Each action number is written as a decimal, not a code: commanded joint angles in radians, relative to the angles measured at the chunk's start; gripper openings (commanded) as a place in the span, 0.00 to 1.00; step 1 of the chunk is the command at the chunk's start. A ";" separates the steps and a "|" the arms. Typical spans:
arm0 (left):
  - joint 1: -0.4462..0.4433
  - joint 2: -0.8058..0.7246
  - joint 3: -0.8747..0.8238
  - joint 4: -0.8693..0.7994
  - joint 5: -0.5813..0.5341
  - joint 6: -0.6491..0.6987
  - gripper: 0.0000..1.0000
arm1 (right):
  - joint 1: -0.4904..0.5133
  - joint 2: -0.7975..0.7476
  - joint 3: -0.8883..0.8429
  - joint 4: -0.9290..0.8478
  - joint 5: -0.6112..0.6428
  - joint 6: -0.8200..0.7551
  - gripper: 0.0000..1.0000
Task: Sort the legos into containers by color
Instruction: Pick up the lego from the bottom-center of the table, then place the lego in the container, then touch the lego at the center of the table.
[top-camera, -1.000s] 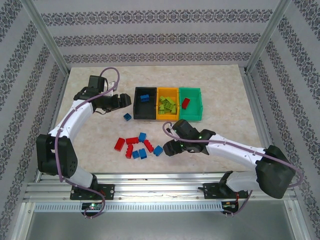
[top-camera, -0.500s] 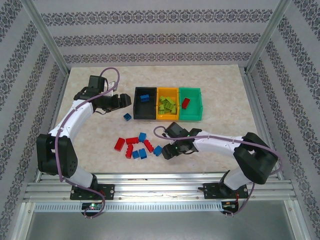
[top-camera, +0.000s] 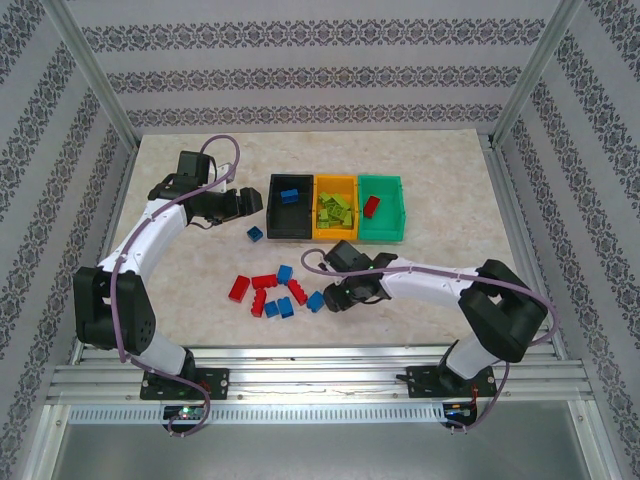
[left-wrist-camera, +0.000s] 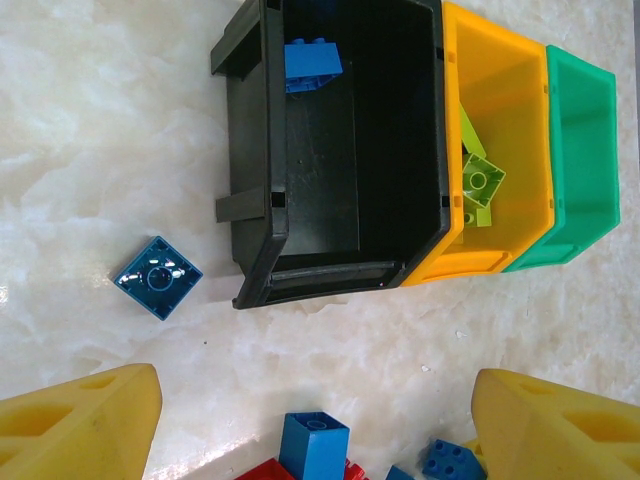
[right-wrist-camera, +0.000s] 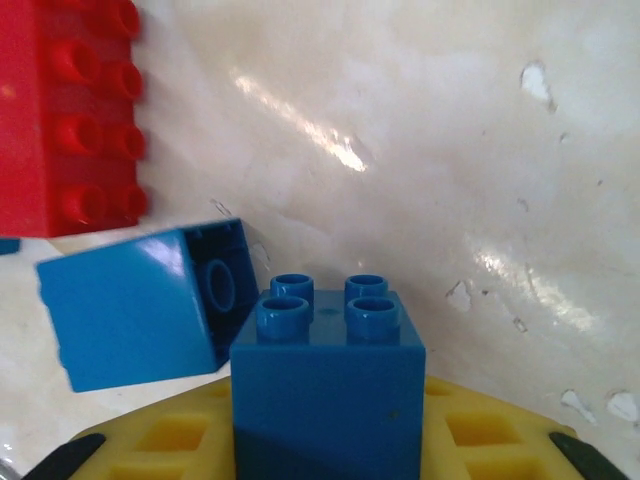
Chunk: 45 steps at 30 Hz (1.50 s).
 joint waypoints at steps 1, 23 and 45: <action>0.005 -0.020 0.012 0.000 -0.005 0.014 0.81 | -0.024 -0.007 0.082 0.001 0.032 -0.040 0.34; 0.025 -0.025 0.015 -0.029 -0.098 0.038 0.82 | -0.180 0.523 0.872 -0.044 -0.112 -0.076 0.53; 0.119 0.158 0.143 -0.229 -0.145 0.123 0.83 | -0.217 0.001 0.100 0.252 -0.011 -0.190 0.54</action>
